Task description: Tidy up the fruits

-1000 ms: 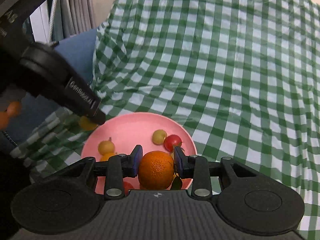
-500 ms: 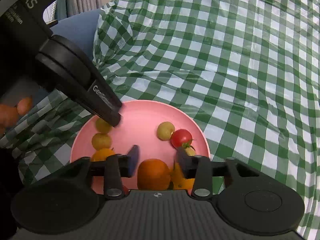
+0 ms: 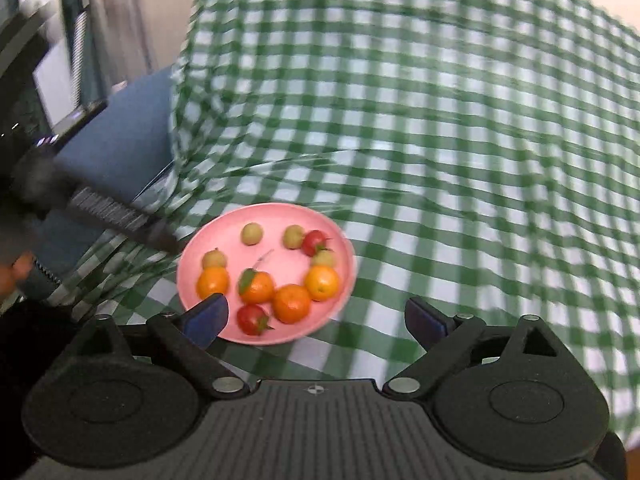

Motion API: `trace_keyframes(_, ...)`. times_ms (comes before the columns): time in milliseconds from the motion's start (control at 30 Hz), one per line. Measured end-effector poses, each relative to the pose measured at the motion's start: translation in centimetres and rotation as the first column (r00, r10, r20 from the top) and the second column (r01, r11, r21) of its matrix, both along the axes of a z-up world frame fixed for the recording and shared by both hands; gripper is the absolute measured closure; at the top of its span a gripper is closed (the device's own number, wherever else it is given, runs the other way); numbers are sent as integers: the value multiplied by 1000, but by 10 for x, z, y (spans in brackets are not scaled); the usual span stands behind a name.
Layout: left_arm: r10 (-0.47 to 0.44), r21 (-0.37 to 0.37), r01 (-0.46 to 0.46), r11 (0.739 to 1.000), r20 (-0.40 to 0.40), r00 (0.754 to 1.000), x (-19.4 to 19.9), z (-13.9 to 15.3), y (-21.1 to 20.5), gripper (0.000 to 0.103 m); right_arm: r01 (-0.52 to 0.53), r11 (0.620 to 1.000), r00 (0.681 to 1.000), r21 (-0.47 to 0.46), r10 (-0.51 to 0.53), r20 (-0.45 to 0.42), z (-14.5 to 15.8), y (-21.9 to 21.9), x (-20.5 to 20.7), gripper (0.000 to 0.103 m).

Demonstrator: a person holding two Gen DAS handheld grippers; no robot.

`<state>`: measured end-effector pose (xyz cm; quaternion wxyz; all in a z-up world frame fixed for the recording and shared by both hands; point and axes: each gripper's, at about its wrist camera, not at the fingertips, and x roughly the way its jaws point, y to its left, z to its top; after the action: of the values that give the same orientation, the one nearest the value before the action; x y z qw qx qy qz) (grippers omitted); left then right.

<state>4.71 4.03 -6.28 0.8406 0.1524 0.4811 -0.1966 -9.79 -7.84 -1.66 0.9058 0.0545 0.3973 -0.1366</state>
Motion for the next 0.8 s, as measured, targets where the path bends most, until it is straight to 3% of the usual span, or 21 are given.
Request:
trace_keyframes(233, 29, 55, -30, 998, 14, 999, -30, 5, 9, 0, 41, 999, 997, 16, -42, 71, 16, -13, -30, 7)
trace_keyframes(500, 70, 123, -70, 990, 2, 998, -13, 14, -14, 0, 71, 993, 990, 90, -81, 113, 24, -54, -36, 7)
trace_keyframes(567, 68, 107, -66, 992, -19, 997, -5, 19, -20, 0, 116, 987, 986, 108, -127, 105, 28, -71, -38, 7)
trace_keyframes(700, 55, 48, -56, 997, 34, 998, 0, 34, -21, 0, 171, 979, 976, 109, -184, 121, 34, -92, -37, 7)
trace_keyframes(800, 22, 27, -23, 999, 31, 999, -4, 33, -17, 0, 213, 973, 967, 83, -222, 126, 32, -90, -34, 7)
